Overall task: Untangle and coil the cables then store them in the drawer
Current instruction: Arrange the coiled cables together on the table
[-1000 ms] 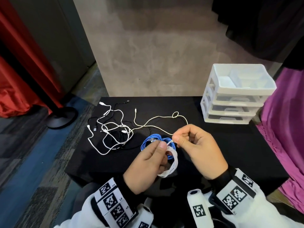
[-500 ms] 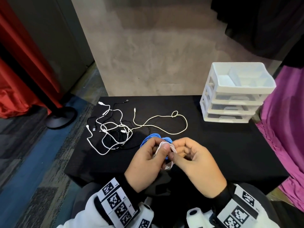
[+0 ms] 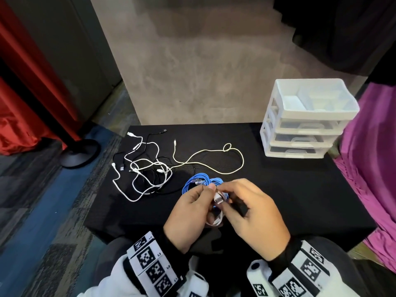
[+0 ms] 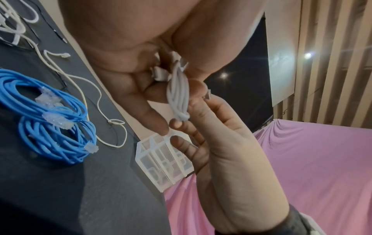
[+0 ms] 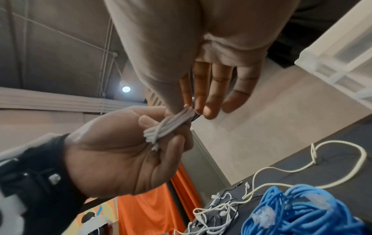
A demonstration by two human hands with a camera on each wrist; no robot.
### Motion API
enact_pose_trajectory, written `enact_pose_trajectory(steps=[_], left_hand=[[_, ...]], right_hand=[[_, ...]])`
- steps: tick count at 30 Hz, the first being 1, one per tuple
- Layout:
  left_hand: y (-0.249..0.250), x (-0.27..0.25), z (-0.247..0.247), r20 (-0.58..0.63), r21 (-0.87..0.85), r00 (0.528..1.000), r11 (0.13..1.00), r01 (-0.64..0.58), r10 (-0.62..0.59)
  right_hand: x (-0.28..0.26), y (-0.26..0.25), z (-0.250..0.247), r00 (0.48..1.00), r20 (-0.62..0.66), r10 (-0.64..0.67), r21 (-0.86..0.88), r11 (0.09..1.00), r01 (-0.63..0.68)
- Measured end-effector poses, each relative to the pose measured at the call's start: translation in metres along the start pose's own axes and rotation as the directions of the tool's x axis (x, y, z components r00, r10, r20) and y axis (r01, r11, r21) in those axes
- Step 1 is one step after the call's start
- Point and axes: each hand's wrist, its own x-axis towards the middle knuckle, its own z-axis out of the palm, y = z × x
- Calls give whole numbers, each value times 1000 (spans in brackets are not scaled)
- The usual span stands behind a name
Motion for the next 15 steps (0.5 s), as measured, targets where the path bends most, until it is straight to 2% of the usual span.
enact_pose_trajectory(steps=[4, 5, 6, 7, 9, 10, 11, 12, 15], left_hand=[[-3, -1, -2, 49, 19, 999, 1000, -14, 13], [-4, -1, -3, 77, 28, 997, 999, -27, 24], [-5, -2, -3, 108, 37, 993, 998, -54, 50], [-7, -3, -3, 129, 50, 988, 994, -93, 86], [-8, -3, -3, 119, 107, 981, 980, -168, 155], [-10, -2, -2, 86, 135, 980, 973, -189, 178], [-12, -1, -2, 42, 154, 981, 968, -196, 192], [-13, 2, -2, -1, 146, 981, 971, -191, 193], [-18, 7, -6, -51, 64, 985, 985, -161, 164]], right_hand=[[0, 4, 3, 997, -73, -35, 44, 998, 38], [1, 4, 4, 994, -106, 15, 120, 993, -2], [2, 2, 4, 985, -120, 123, 257, 962, -88], [3, 0, 5, 960, -97, 264, 442, 875, -196], [5, -3, 7, 873, 63, 484, 751, 553, -361], [6, -2, 9, 830, 141, 540, 825, 399, -400], [7, -1, 11, 798, 189, 572, 857, 300, -418], [7, 2, 12, 791, 196, 580, 859, 287, -423], [5, 13, 13, 849, 130, 512, 757, 502, -418]])
